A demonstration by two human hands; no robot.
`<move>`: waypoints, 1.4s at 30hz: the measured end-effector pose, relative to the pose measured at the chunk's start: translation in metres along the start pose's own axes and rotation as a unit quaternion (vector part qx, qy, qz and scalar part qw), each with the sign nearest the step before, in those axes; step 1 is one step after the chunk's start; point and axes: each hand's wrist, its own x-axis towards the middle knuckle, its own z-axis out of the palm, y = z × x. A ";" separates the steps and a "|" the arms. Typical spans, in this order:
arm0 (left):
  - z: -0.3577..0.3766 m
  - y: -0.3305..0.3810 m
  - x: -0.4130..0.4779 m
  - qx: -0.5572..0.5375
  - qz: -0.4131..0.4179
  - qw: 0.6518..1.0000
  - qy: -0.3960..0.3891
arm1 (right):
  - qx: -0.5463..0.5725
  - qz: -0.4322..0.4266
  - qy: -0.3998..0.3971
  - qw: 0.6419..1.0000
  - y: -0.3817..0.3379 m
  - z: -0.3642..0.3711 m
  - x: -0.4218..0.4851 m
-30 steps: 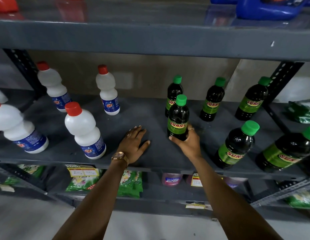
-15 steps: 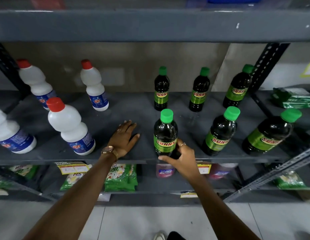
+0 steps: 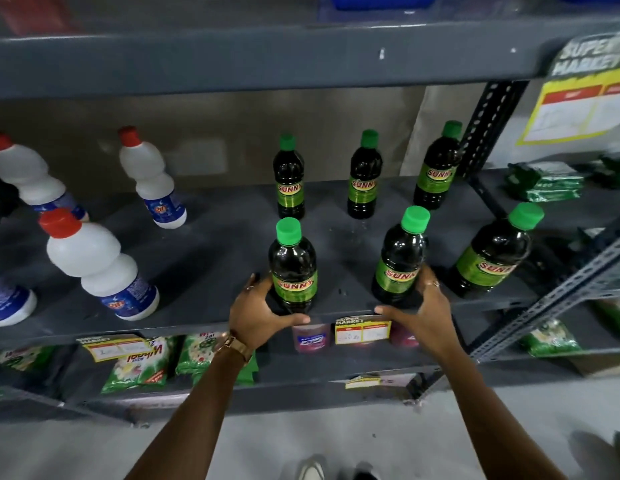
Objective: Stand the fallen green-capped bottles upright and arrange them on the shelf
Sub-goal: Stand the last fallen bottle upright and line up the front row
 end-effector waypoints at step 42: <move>0.120 0.107 -0.098 -0.089 0.070 0.979 0.167 | 0.060 -0.047 0.263 0.962 0.060 -0.082 -0.022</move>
